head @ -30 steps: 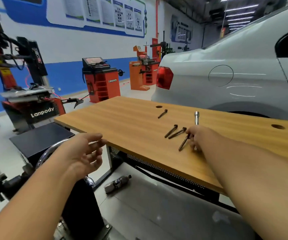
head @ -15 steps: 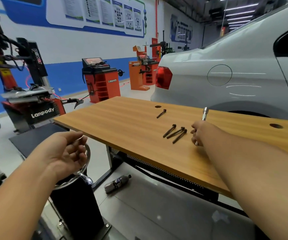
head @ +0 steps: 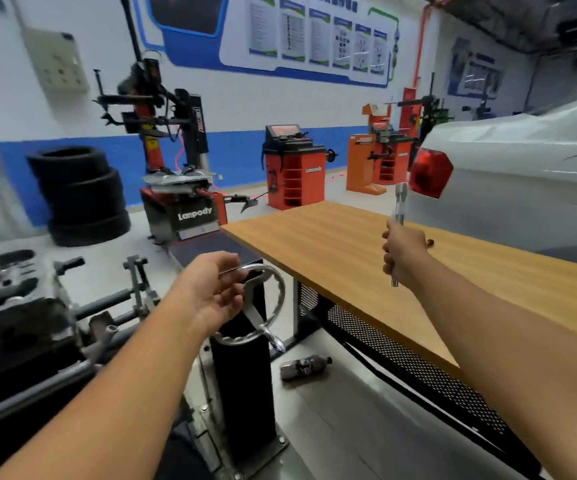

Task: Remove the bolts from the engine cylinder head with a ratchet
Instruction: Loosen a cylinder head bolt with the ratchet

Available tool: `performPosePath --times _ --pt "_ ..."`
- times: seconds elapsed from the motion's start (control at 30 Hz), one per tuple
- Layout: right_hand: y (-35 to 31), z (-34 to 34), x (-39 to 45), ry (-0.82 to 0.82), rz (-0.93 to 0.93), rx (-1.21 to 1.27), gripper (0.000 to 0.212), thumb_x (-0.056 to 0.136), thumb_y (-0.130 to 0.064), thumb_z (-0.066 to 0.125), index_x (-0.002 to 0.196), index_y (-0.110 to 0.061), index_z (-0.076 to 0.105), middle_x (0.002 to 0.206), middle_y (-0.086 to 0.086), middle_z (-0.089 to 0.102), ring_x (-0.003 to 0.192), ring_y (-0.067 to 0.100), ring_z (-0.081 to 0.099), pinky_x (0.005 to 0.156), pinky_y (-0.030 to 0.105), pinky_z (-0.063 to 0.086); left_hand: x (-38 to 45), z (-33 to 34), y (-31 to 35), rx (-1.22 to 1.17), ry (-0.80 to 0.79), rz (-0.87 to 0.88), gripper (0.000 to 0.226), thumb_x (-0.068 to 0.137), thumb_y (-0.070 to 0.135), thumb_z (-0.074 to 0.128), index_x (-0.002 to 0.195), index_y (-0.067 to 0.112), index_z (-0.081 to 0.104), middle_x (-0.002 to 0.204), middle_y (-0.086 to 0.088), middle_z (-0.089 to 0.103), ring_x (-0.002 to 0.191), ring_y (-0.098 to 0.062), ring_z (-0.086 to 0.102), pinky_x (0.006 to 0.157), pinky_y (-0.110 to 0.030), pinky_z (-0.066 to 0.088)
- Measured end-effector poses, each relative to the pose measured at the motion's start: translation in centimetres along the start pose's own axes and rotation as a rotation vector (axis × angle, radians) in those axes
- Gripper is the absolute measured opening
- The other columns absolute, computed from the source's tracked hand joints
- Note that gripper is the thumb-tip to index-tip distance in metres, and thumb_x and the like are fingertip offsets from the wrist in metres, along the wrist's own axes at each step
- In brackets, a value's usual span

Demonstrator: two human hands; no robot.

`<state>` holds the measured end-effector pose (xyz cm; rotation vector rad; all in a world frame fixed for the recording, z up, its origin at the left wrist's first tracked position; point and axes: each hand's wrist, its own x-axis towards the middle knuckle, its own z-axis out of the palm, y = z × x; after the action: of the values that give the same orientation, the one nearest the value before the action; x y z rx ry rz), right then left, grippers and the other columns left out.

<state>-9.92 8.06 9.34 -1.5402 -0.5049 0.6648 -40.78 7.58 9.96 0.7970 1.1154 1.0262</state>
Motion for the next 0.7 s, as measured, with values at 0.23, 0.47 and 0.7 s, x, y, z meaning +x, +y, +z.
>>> performPosePath --times 0.23,0.47,0.7 --pt "-0.9 21.8 -20.5 -0.737 -0.387 0.022 0.029 0.102 -0.040 0.061 0.085 -0.016 0.063 0.064 0.003 0.059 0.052 0.020 0.055 0.052 0.034 0.046 -2.7 -8.9 3.7 0.024 0.063 0.253 0.039 0.097 0.058 0.062 0.110 0.023 0.071 0.101 0.000 0.068 0.086 -0.020 0.058 0.079 -0.037 0.049" --pt "-4.8 33.2 -31.9 -0.864 -0.649 -0.024 0.022 0.079 -0.045 0.066 0.075 -0.026 0.075 0.063 -0.001 0.072 0.067 0.024 0.073 0.070 0.045 0.060 -6.0 -27.0 9.5 -0.439 0.415 0.431 0.041 0.105 0.055 0.049 0.089 0.017 0.046 0.061 0.000 0.042 0.038 -0.009 0.039 0.035 -0.019 0.032" --pt "-2.6 45.1 -36.1 -1.110 -1.101 -0.747 0.020 0.092 -0.040 0.072 0.102 -0.023 0.076 0.102 0.002 0.074 0.095 0.023 0.066 0.088 0.041 0.057 -9.9 -40.7 13.6 -0.240 0.757 0.608 0.055 0.097 0.071 0.048 0.069 0.024 0.041 0.051 0.007 0.033 0.039 -0.010 0.028 0.035 -0.024 0.025"
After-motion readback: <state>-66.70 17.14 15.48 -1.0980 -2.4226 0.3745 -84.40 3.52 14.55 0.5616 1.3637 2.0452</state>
